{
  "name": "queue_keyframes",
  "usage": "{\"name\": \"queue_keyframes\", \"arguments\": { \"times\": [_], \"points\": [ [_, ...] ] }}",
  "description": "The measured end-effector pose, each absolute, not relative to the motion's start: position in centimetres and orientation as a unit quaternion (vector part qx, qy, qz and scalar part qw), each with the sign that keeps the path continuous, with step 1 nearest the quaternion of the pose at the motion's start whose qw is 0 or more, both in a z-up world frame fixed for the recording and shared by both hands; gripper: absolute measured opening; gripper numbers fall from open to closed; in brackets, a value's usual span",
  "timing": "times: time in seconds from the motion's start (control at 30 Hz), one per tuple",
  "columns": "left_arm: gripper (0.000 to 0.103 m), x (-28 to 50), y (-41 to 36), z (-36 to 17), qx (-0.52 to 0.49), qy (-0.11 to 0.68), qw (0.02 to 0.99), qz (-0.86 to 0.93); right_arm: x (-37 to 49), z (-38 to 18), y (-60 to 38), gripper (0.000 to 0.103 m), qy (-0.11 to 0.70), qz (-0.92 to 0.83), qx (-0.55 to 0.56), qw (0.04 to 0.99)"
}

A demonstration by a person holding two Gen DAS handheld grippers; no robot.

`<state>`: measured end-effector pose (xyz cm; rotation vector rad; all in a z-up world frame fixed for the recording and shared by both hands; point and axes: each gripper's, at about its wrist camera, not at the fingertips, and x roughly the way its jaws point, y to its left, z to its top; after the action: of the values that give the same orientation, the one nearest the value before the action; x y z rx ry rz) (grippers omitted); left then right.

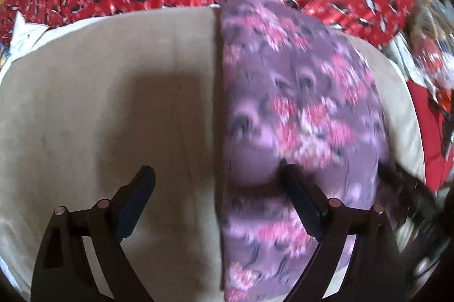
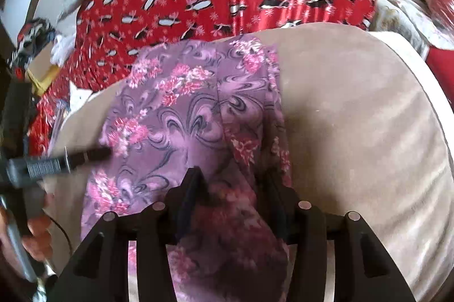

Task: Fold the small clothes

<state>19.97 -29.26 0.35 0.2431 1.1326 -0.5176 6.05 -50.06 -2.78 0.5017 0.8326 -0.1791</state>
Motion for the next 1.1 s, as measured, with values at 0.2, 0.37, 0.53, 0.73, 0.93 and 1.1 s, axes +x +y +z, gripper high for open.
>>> {"name": "queue_keyframes", "arguments": {
  "times": [0.2,0.37,0.53,0.73,0.93,1.1],
  "points": [
    [0.092,23.2,-26.9,1.2,-0.003,0.57,0.771,-0.283,4.7,-1.3,-54.4,0.055,0.337,-0.111,0.347,0.868],
    [0.092,25.8,-28.6,1.5,-0.043,0.581,0.756,-0.299,8.7,-2.1,-56.8,0.055,0.333,-0.113,0.392,0.85],
    [0.092,27.2,-30.8,-1.3,0.002,0.61,0.747,-0.265,14.2,-3.6,-56.4,0.052,0.384,-0.13,0.356,0.842],
    [0.092,25.6,-30.0,-1.1,0.008,0.591,0.755,-0.283,11.3,-3.3,-57.8,0.054,0.368,-0.13,0.379,0.839],
    [0.092,22.9,-30.1,-1.6,0.013,0.593,0.747,-0.299,6.3,-4.7,-57.1,0.059,0.36,-0.05,0.412,0.836],
    [0.092,22.4,-30.6,-1.8,0.0,0.604,0.733,-0.313,7.0,-4.5,-54.7,0.07,0.371,-0.002,0.395,0.84]
  ]
}}
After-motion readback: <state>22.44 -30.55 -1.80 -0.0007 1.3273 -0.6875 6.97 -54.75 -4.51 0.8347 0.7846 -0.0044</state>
